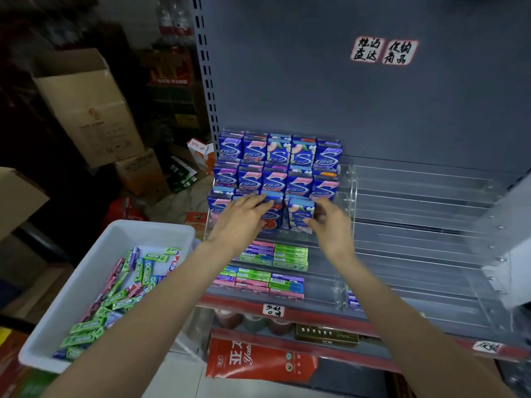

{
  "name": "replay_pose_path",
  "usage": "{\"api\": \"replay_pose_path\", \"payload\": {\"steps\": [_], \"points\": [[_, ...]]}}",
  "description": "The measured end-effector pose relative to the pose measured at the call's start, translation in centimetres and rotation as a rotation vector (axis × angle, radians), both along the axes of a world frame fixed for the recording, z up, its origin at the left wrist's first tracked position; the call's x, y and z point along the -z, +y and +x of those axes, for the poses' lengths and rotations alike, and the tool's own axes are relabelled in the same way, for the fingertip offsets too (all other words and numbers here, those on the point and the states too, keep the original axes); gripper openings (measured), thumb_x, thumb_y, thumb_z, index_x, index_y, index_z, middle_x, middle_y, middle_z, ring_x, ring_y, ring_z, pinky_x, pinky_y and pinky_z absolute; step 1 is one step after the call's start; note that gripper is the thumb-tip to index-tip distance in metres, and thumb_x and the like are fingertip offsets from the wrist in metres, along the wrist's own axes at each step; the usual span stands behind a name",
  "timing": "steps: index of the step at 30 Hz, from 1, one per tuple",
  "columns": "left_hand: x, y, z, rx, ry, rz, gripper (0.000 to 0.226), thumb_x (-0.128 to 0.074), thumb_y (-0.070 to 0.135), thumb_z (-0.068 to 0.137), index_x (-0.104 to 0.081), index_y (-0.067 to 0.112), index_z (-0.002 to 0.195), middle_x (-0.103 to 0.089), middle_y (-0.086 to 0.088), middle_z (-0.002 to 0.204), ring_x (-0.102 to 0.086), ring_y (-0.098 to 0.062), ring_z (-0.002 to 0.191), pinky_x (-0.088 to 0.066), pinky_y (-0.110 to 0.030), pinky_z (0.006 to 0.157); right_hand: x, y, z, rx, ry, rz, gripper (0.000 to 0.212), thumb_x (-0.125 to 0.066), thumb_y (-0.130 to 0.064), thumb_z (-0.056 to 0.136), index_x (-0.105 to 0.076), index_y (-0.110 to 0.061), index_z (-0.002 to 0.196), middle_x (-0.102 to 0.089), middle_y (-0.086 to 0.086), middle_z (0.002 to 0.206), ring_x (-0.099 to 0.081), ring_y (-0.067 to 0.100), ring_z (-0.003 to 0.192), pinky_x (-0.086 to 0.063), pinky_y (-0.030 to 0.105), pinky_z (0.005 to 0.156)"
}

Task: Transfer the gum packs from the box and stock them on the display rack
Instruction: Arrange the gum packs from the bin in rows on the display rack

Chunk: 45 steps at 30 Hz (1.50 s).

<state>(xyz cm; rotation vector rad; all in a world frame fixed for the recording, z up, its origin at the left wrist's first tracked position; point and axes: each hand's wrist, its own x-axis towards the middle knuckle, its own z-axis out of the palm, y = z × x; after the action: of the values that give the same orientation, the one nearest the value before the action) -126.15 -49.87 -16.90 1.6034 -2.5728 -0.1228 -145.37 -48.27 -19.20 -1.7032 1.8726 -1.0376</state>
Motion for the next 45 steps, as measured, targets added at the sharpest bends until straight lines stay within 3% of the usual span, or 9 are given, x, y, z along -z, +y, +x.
{"api": "replay_pose_path", "payload": {"steps": [9, 14, 18, 22, 27, 31, 35, 42, 45], "points": [[1.3, 0.1, 0.0, -0.040, 0.043, -0.051, 0.058, -0.045, 0.024, 0.099, -0.017, 0.028, 0.150, -0.016, 0.005, 0.158, -0.011, -0.018, 0.145, -0.011, -0.033, 0.117, 2.0, -0.6, 1.8, 0.116, 0.053, 0.033, 0.029, -0.068, -0.007, 0.083, -0.054, -0.009, 0.109, -0.066, 0.010, 0.098, -0.064, 0.025, 0.087, -0.054, 0.038, 0.077], [1.8, 0.7, -0.4, -0.058, 0.157, -0.111, 0.053, -0.049, 0.021, 0.096, -0.030, 0.025, 0.146, -0.027, 0.004, 0.154, -0.022, -0.019, 0.142, -0.020, -0.034, 0.114, 1.7, -0.2, 1.8, 0.076, 0.032, 0.052, 0.039, -0.069, -0.010, 0.083, -0.049, -0.008, 0.117, -0.057, 0.011, 0.112, -0.058, 0.026, 0.102, -0.049, 0.035, 0.086], [1.8, 1.9, 0.5, -0.055, 0.301, -0.228, 0.039, -0.059, 0.011, 0.088, -0.056, 0.016, 0.126, -0.054, -0.004, 0.129, -0.050, -0.026, 0.118, -0.044, -0.042, 0.093, 0.7, 2.1, 2.4, 0.079, 0.194, -0.079, 0.042, -0.066, -0.017, 0.086, -0.047, -0.012, 0.124, -0.048, 0.008, 0.121, -0.044, 0.022, 0.117, -0.039, 0.025, 0.091], [2.4, 3.6, 3.7, -0.113, 0.419, -0.237, 0.026, -0.063, 0.010, 0.085, -0.062, 0.011, 0.111, -0.063, -0.008, 0.102, -0.061, -0.031, 0.092, -0.050, -0.042, 0.074, -0.1, 3.5, 6.3, -0.161, 0.155, -0.100, 0.025, -0.060, -0.016, 0.090, -0.055, -0.013, 0.114, -0.048, -0.001, 0.109, -0.052, 0.016, 0.101, -0.041, 0.022, 0.083], [5.0, 6.0, 12.9, -0.189, 0.409, -0.072, 0.027, -0.054, 0.026, 0.084, -0.064, 0.012, 0.105, -0.065, -0.008, 0.095, -0.060, -0.031, 0.092, -0.050, -0.040, 0.072, 1.4, 3.5, 15.1, -0.451, 0.134, 0.059, 0.019, -0.058, -0.011, 0.089, -0.060, -0.009, 0.108, -0.056, 0.005, 0.101, -0.058, 0.019, 0.092, -0.047, 0.035, 0.085], [9.4, 7.2, 23.5, -0.355, 0.435, 0.080, 0.026, -0.069, 0.005, 0.080, -0.067, 0.007, 0.105, -0.067, -0.012, 0.101, -0.063, -0.032, 0.095, -0.051, -0.041, 0.084, 4.4, 3.6, 23.6, -0.576, 0.154, 0.220, 0.023, -0.056, -0.009, 0.089, -0.060, -0.008, 0.112, -0.058, 0.010, 0.103, -0.059, 0.021, 0.091, -0.046, 0.029, 0.086], [13.0, 8.0, 33.0, -0.455, 0.439, 0.254, 0.027, -0.065, 0.003, 0.085, -0.065, 0.003, 0.112, -0.065, -0.017, 0.110, -0.061, -0.033, 0.102, -0.043, -0.032, 0.086, 8.6, 3.9, 31.7, -0.580, 0.119, 0.394, 0.029, -0.055, -0.006, 0.089, -0.058, -0.004, 0.117, -0.060, 0.014, 0.111, -0.059, 0.024, 0.100, -0.042, 0.028, 0.087], [18.9, 9.4, 40.0, -0.271, 0.326, 0.738, 0.073, -0.075, 0.026, 0.079, -0.040, 0.015, 0.142, -0.038, -0.010, 0.147, -0.038, -0.024, 0.133, -0.029, -0.020, 0.102, 16.7, 5.1, 39.2, -0.697, 0.200, 0.700, 0.073, -0.070, -0.019, 0.083, -0.032, -0.017, 0.145, -0.039, 0.014, 0.142, -0.038, 0.028, 0.130, -0.031, 0.031, 0.105], [21.1, 9.4, 40.3, -0.195, 0.258, 0.784, 0.087, -0.078, 0.031, 0.076, -0.031, 0.013, 0.146, -0.026, -0.007, 0.154, -0.028, -0.022, 0.139, -0.024, -0.022, 0.109, 18.9, 5.9, 39.9, -0.727, 0.327, 0.803, 0.088, -0.075, -0.021, 0.078, -0.022, -0.019, 0.148, -0.027, 0.012, 0.148, -0.028, 0.029, 0.136, -0.028, 0.037, 0.110]]}}
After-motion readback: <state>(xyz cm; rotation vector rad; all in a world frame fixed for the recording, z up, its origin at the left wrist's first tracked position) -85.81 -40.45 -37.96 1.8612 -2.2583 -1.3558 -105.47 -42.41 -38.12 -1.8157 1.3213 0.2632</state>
